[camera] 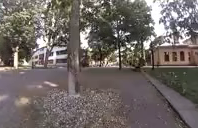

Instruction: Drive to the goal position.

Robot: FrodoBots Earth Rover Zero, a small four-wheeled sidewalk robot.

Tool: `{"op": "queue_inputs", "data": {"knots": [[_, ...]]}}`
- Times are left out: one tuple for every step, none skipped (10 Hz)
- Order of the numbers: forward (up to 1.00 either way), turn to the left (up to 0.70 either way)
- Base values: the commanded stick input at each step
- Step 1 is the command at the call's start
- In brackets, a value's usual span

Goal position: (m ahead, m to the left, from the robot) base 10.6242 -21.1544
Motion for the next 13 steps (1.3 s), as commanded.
{"op": "queue_inputs", "data": {"knots": [[0.44, 0.02], [0.44, 0.02], [0.44, 0.02], [0.44, -0.06], [0.44, -0.24], [0.44, -0.27], [0.44, -0.27], [0.44, -0.27], [0.44, -0.27], [0.44, -0.27], [0.44, -0.27], [0.44, -0.27], [0.44, -0.27]]}}
